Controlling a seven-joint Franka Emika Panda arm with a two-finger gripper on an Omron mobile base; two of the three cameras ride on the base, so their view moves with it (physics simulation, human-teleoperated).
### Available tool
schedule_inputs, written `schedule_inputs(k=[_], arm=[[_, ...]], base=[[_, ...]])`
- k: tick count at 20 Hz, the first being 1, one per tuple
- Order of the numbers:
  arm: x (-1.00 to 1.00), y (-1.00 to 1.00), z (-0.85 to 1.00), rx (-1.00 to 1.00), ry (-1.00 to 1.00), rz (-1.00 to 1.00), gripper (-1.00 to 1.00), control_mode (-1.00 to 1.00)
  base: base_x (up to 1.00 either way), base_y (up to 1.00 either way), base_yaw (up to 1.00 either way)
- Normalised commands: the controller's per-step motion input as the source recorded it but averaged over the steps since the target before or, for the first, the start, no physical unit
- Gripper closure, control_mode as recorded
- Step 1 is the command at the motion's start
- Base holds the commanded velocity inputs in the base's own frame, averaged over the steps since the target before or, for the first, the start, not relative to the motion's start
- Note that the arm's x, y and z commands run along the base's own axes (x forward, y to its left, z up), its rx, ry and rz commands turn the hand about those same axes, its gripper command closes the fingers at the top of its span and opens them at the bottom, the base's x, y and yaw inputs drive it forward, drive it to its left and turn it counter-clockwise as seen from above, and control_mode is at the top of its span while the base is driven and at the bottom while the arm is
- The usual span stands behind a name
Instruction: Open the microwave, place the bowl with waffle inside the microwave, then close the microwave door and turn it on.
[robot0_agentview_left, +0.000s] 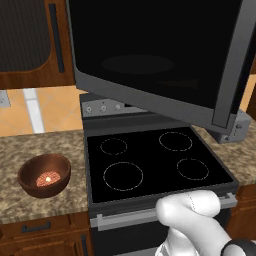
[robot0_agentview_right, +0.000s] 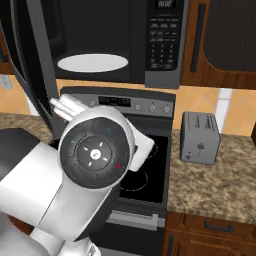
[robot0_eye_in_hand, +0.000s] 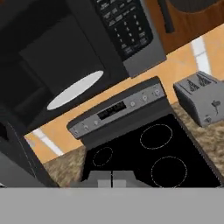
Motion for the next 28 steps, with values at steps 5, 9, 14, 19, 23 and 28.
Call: schedule_inputs(k=[5, 9, 14, 19, 23, 28], arm=[[0.67, -0.03, -0.53, 0.82, -0.01, 0.0, 1.0, -1.0], [0.46, 0.21, -0.36, 0.75, -0.06, -0.02, 1.0, -1.0], [0.28, 0.83, -0.02, 0.38, 0.0, -0.01, 1.0, -1.0], [0.39, 0.91, 0.1, 0.17, 0.08, 0.08, 1.0, -1.0], [0.76, 0.12, 0.35, 0.19, 0.17, 0.26, 1.0, -1.0], [0.52, 0.13, 0.14, 0.13, 0.09, 0.38, 1.0, -1.0]], base=[[0.0, 0.0, 0.0], [0.0, 0.0, 0.0], [0.0, 0.0, 0.0], [0.0, 0.0, 0.0], [0.0, 0.0, 0.0], [0.0, 0.0, 0.0]])
